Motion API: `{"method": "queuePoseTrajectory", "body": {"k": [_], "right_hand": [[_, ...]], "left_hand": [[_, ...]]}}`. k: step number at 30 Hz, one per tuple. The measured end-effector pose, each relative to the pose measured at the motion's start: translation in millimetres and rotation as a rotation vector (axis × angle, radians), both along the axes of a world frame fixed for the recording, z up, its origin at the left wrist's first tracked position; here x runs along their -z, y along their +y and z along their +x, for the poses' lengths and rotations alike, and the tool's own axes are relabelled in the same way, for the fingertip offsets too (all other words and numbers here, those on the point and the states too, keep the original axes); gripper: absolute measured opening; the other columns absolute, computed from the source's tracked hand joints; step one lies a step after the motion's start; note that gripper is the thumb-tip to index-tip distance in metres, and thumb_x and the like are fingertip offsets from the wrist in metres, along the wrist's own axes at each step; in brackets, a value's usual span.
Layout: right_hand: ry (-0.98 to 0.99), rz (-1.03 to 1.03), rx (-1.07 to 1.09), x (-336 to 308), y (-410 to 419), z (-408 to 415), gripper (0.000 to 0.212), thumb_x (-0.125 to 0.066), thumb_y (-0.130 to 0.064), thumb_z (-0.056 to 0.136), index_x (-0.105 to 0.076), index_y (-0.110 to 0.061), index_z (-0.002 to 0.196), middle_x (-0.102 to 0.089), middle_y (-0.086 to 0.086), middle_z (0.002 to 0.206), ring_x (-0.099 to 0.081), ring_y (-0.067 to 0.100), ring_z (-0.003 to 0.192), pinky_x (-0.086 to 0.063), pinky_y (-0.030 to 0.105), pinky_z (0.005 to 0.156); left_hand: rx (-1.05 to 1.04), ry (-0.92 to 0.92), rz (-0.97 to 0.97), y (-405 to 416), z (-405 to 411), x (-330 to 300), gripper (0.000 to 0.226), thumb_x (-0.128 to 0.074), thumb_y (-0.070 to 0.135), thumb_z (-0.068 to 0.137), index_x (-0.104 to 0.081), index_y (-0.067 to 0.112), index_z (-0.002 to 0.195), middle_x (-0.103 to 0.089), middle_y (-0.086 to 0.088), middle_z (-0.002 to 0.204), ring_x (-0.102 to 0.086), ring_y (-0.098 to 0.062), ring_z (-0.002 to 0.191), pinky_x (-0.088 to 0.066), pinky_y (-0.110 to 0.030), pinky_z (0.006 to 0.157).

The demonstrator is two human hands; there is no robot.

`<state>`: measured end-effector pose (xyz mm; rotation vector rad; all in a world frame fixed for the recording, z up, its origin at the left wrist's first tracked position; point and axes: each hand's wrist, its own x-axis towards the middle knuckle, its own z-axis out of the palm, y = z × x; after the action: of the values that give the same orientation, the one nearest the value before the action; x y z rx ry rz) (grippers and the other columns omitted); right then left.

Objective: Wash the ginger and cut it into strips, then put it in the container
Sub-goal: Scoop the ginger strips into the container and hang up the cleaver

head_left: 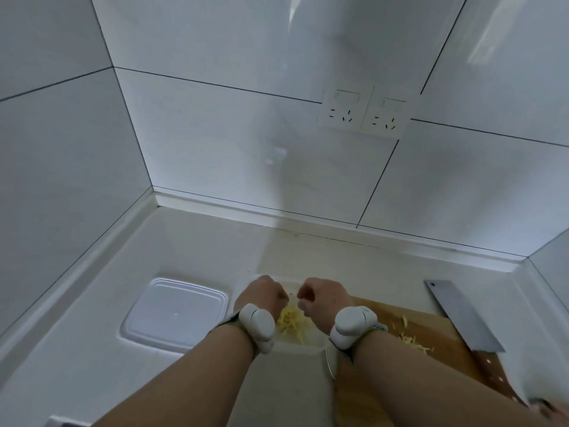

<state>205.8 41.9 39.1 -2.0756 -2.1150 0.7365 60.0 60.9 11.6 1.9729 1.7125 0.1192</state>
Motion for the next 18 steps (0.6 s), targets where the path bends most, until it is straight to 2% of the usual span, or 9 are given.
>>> {"method": "queuePoseTrajectory", "body": {"k": [3,6,8,9,10,12,15,18], "right_hand": [[-0.018,-0.068,-0.124,0.6,-10.8,0.3,0.038,-0.054,-0.012,0.097,-0.057,-0.023,0.133,-0.061,-0.001,0.132,-0.062,0.019,0.113,-0.050,0.030,0.093],[0.033,-0.009,-0.118,2.0,-17.1,13.6,0.034,-0.052,-0.010,0.097,-0.060,-0.023,0.127,-0.064,-0.001,0.122,-0.065,0.018,0.102,-0.053,0.032,0.091],[0.081,0.057,-0.070,1.4,-19.8,26.9,0.026,-0.057,-0.023,0.096,-0.062,-0.023,0.122,-0.063,-0.002,0.115,-0.061,0.015,0.095,-0.051,0.029,0.088],[0.104,0.080,-0.048,1.2,-21.2,35.2,0.027,-0.058,-0.029,0.096,-0.061,-0.022,0.122,-0.061,-0.002,0.114,-0.058,0.013,0.092,-0.048,0.026,0.084],[0.122,0.093,-0.015,1.8,-24.3,48.5,0.028,-0.057,-0.031,0.096,-0.060,-0.022,0.123,-0.059,-0.001,0.115,-0.055,0.011,0.091,-0.044,0.022,0.082],[0.134,0.121,0.048,4.9,-28.6,71.1,0.027,-0.052,-0.029,0.099,-0.060,-0.019,0.123,-0.057,0.001,0.118,-0.054,0.011,0.094,-0.042,0.021,0.083],[0.087,0.126,0.174,14.6,-36.1,116.8,0.028,-0.043,-0.021,0.102,-0.060,-0.014,0.123,-0.055,0.005,0.124,-0.057,0.018,0.106,-0.047,0.027,0.092],[-0.033,-0.024,0.205,25.9,-44.2,166.0,0.033,-0.038,-0.016,0.103,-0.051,-0.011,0.134,-0.047,0.008,0.137,-0.049,0.021,0.123,-0.042,0.028,0.102]], "left_hand": [[0.004,0.057,-0.070,1.2,7.3,6.0,0.031,-0.046,0.019,0.095,-0.064,0.028,0.119,-0.059,0.001,0.124,-0.056,-0.018,0.113,-0.043,-0.028,0.096],[-0.043,0.206,-0.029,-2.2,19.1,8.6,0.023,-0.051,0.030,0.091,-0.068,0.026,0.105,-0.062,0.002,0.110,-0.055,-0.019,0.109,-0.045,-0.031,0.087],[-0.075,0.374,-0.012,-5.8,27.1,7.6,0.031,-0.053,0.048,0.086,-0.065,0.027,0.106,-0.049,0.003,0.119,-0.038,-0.022,0.122,-0.031,-0.043,0.101],[-0.083,0.419,-0.018,-7.2,31.3,5.9,0.035,-0.052,0.052,0.086,-0.064,0.029,0.110,-0.043,0.004,0.125,-0.031,-0.023,0.127,-0.022,-0.048,0.106],[-0.091,0.422,-0.003,-8.3,40.2,4.3,0.034,-0.051,0.050,0.088,-0.061,0.032,0.114,-0.041,0.004,0.129,-0.030,-0.023,0.128,-0.020,-0.049,0.108],[-0.100,0.330,0.073,-9.9,56.6,-4.0,0.027,-0.048,0.040,0.093,-0.058,0.034,0.118,-0.050,0.004,0.126,-0.043,-0.021,0.121,-0.034,-0.040,0.101],[-0.008,0.042,0.149,-16.4,98.3,-13.4,0.019,-0.048,0.033,0.095,-0.062,0.028,0.107,-0.062,0.001,0.109,-0.058,-0.019,0.100,-0.047,-0.031,0.084],[0.210,-0.049,0.108,-23.3,152.3,-8.4,0.024,-0.046,0.023,0.097,-0.065,0.020,0.111,-0.064,-0.002,0.113,-0.059,-0.020,0.104,-0.047,-0.031,0.089]]}}
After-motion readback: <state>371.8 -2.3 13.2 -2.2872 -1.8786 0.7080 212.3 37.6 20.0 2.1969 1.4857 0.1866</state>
